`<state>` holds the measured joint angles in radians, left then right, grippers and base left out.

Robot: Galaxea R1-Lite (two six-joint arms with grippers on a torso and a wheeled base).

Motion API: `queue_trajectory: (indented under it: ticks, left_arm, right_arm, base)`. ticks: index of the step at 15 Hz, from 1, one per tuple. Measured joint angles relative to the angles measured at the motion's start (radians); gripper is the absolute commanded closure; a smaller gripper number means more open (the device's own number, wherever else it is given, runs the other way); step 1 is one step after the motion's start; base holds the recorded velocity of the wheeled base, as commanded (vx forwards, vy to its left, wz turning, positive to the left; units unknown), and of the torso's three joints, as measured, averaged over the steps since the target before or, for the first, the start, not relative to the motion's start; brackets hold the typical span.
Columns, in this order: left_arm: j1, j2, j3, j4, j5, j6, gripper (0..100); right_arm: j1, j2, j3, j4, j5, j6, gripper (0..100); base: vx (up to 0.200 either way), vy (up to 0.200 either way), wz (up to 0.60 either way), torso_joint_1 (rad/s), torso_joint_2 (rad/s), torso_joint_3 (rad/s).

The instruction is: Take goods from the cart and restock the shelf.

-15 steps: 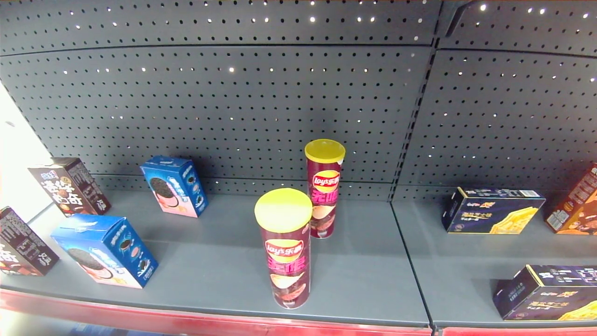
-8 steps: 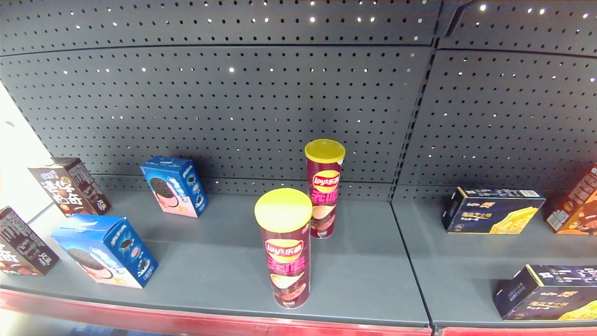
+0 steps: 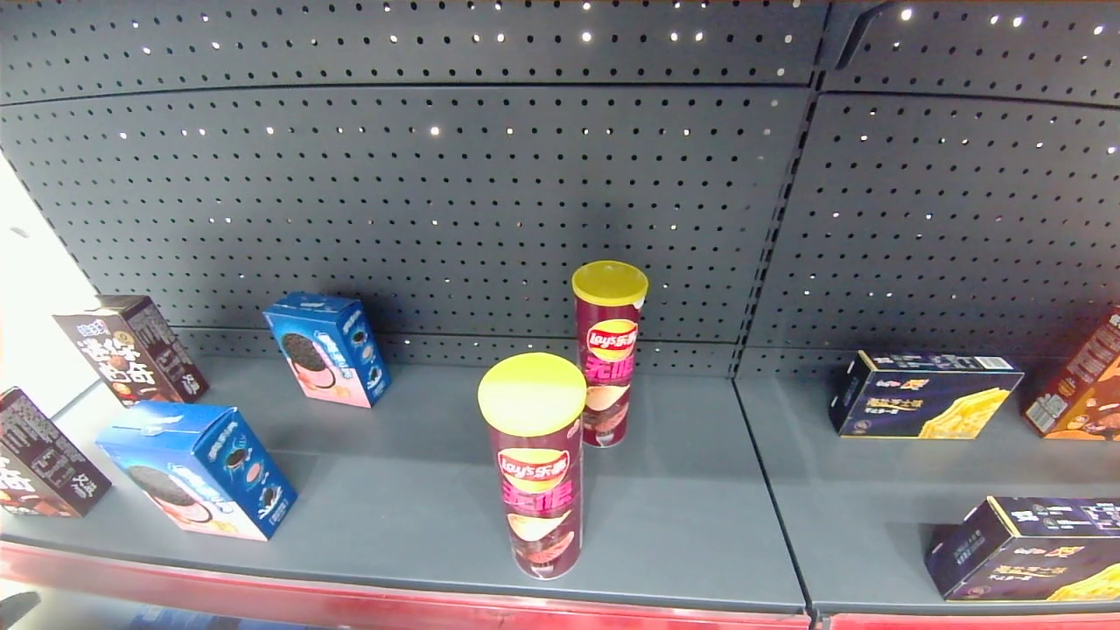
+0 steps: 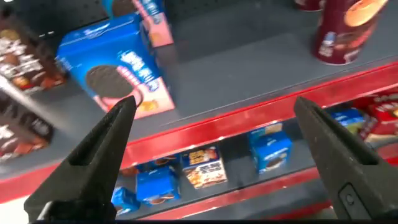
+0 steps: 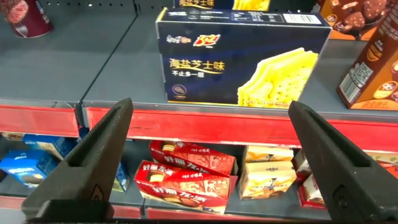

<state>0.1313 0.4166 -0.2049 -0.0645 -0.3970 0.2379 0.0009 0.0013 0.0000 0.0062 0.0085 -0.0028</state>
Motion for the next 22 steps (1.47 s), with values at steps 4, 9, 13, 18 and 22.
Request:
queue_trajectory:
  ticks: [4, 9, 13, 18, 22]
  left_arm:
    - [-0.093, 0.204, -0.086, -0.023, -0.124, 0.007, 0]
    - [-0.209, 0.415, -0.119, -0.132, -0.142, 0.012, 0]
    - [-0.299, 0.541, -0.123, -0.206, -0.133, 0.011, 0]
    - [-0.354, 0.733, -0.171, -0.247, -0.11, 0.008, 0]
    - [-0.358, 0.866, -0.23, -0.252, -0.077, 0.002, 0]
  right_arm:
    - [0.0, 0.0, 0.0, 0.0, 0.0, 0.0, 0]
    - [0.0, 0.0, 0.0, 0.0, 0.0, 0.0, 0]
    - [0.0, 0.001, 0.0, 0.0, 0.0, 0.0, 0]
    - [0.001, 0.001, 0.0, 0.0, 0.0, 0.0, 0]
    - [0.0, 0.001, 0.0, 0.0, 0.0, 0.0, 0]
  base:
    - [0.0, 0.0, 0.0, 0.0, 0.0, 0.0]
    - [0.0, 0.0, 0.0, 0.0, 0.0, 0.0]
    - [0.0, 0.0, 0.0, 0.0, 0.0, 0.0]
    - [0.0, 0.0, 0.0, 0.0, 0.0, 0.0]
    - [0.0, 0.0, 0.0, 0.0, 0.0, 0.0]
